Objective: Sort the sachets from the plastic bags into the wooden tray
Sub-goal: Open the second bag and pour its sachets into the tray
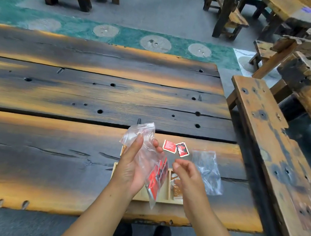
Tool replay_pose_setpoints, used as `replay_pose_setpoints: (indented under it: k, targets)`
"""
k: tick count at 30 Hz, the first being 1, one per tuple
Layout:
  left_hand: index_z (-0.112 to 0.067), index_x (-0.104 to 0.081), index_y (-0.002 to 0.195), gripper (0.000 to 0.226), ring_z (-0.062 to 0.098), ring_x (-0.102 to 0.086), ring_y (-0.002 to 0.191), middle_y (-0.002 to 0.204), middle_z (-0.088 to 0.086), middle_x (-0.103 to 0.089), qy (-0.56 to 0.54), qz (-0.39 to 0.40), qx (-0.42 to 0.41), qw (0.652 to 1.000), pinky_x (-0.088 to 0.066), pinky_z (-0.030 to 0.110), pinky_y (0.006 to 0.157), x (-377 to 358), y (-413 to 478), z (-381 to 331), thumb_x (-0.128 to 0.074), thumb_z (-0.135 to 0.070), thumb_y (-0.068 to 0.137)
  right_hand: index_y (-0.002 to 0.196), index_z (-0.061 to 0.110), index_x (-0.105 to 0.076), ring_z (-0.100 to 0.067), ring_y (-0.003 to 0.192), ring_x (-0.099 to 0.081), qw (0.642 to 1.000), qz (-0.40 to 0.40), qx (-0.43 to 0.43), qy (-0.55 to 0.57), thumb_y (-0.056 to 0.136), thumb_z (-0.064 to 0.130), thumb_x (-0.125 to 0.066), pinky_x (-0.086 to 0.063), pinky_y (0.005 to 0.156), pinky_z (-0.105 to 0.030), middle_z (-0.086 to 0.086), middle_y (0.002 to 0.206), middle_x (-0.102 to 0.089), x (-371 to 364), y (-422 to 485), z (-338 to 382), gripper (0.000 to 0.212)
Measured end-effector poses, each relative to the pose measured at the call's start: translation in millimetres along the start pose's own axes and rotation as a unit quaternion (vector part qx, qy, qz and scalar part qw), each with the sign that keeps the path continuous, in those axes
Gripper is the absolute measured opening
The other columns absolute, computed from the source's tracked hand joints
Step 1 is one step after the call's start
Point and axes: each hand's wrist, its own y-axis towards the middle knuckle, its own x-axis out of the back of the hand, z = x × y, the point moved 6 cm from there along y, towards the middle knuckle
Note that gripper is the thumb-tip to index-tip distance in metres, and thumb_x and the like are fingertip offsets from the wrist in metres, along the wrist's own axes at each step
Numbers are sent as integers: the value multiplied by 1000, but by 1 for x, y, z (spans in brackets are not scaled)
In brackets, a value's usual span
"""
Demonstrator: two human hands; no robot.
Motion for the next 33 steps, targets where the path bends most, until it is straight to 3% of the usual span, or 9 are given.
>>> replay_pose_setpoints:
  k: [2,4,6,8,13,15,21,27,33]
  targets:
    - [-16,-45,118,63,23,-57,86,93,8,-59,9,16,-1,1000,-38,44,99,-4,-2,-4,-83,-33,72,113,14,-64,-29,115,-64,980,84,-116,137,82,41,-73,-48,101,-54,-6,114,-70,-17,-8,-23,42]
    - [-14,-46,118,60,24,-57,88,95,8,-59,18,36,5,999,-42,44,94,-12,-4,-4,-81,-34,73,130,13,-60,-38,121,-59,923,173,-190,288,90,42,-65,-38,107,-63,-18,130,-63,-38,-19,-33,49]
    - [-12,-45,121,60,25,-57,92,99,9,-59,18,55,17,998,-43,44,94,-19,-4,-1,-79,-34,76,138,17,-54,-38,132,-49,877,210,-204,381,96,47,-54,-32,112,-61,-18,142,-54,-50,-26,-30,52]
    - [-9,-46,122,65,26,-57,97,104,12,-57,44,56,24,997,-43,44,96,-20,-1,0,-81,-35,74,136,17,-58,-34,128,-55,857,202,-204,428,96,46,-50,-41,107,-56,-16,140,-57,-57,-29,-23,50]
    - [-2,-60,121,90,33,-62,109,116,21,-63,95,-17,7,995,-51,47,96,2,5,-12,-93,-43,49,126,4,-64,-33,89,-74,871,145,-190,429,83,20,-64,-62,68,-45,-20,116,-71,-53,-30,-15,45]
    - [-1,-56,129,98,34,-59,117,125,25,-58,96,-42,-6,994,-48,50,100,12,7,-14,-93,-44,49,121,3,-67,-32,84,-75,884,126,-175,415,82,16,-65,-63,65,-42,-22,115,-71,-47,-30,-15,40]
    - [-8,-53,137,88,37,-54,125,134,21,-56,17,-41,-8,999,-38,56,109,34,6,8,-88,-39,62,119,10,-66,-28,95,-73,929,53,-88,354,94,11,-53,-57,84,-44,-18,118,-71,-21,-30,-14,28]
    - [-5,-48,139,99,40,-55,124,136,25,-55,-26,-36,86,995,-40,58,105,47,6,48,-86,-49,59,124,8,-63,-31,99,-72,931,62,-120,339,97,9,-49,-56,87,-46,-20,117,-71,-18,-45,-26,30]
    - [-6,-65,108,72,33,-66,97,102,16,-67,-74,-86,110,987,-50,51,93,73,-1,90,-87,-50,56,127,10,-62,-29,103,-71,927,3,-152,341,96,9,-49,-54,90,-49,-17,118,-71,-1,-59,-58,33]
